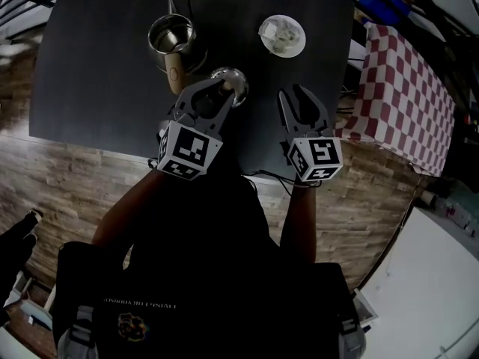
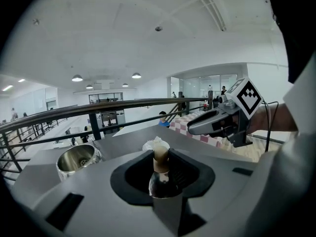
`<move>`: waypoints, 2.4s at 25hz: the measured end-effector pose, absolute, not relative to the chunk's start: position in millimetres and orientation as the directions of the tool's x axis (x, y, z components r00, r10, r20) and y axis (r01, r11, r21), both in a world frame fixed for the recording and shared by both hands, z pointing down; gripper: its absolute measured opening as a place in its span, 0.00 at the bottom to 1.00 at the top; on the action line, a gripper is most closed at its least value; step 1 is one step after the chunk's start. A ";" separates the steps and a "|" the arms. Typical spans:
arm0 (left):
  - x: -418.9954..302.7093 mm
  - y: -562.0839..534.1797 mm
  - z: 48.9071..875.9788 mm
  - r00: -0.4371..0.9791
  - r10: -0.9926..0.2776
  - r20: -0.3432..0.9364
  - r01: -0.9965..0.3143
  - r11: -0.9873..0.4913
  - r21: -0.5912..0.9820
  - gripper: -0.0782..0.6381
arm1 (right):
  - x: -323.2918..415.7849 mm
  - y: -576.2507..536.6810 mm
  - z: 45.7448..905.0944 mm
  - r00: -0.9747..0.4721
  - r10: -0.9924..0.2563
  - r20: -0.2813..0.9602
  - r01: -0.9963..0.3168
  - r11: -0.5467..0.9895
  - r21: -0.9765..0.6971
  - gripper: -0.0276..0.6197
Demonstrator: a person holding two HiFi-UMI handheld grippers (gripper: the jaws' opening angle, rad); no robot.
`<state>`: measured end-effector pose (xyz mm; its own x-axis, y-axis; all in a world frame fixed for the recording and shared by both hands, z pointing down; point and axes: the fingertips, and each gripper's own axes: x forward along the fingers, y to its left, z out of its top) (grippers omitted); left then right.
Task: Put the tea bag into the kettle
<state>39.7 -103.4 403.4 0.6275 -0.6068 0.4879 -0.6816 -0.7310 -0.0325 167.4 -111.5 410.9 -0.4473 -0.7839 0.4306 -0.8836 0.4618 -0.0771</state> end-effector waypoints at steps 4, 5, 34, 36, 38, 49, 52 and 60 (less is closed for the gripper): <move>53.4 -115.2 411.2 0.638 -0.589 0.496 -0.678 -0.735 -0.002 0.25 | 171.3 -127.1 424.3 -0.449 -0.772 0.450 -0.881 0.467 -0.078 0.26; 56.9 -118.6 412.7 0.638 -0.588 0.497 -0.678 -0.735 0.000 0.25 | 173.0 -131.2 428.3 -0.449 -0.769 0.456 -0.881 0.467 -0.078 0.26; 78.7 -195.4 494.2 0.578 -0.560 0.594 -0.734 -0.675 0.077 0.25 | 197.7 -240.4 555.7 -0.422 -0.676 0.604 -0.876 0.475 -0.080 0.26; 80.6 -198.8 496.7 0.578 -0.554 0.599 -0.729 -0.680 0.075 0.25 | 199.0 -243.8 560.7 -0.421 -0.676 0.605 -0.877 0.475 -0.079 0.26; 82.5 -201.8 498.9 0.576 -0.552 0.603 -0.727 -0.683 0.069 0.25 | 201.1 -247.1 564.6 -0.421 -0.676 0.605 -0.877 0.473 -0.083 0.26; 83.8 -208.4 517.6 0.563 -0.532 0.632 -0.719 -0.692 0.058 0.25 | 197.3 -260.7 573.2 -0.440 -0.682 0.584 -0.871 0.483 -0.093 0.26; 83.4 -210.5 519.1 0.562 -0.534 0.632 -0.721 -0.691 0.056 0.25 | 196.8 -262.8 574.3 -0.440 -0.684 0.582 -0.871 0.483 -0.090 0.26; 83.6 -212.6 518.5 0.556 -0.538 0.634 -0.724 -0.688 0.051 0.25 | 197.0 -263.7 574.8 -0.438 -0.685 0.582 -0.870 0.486 -0.084 0.26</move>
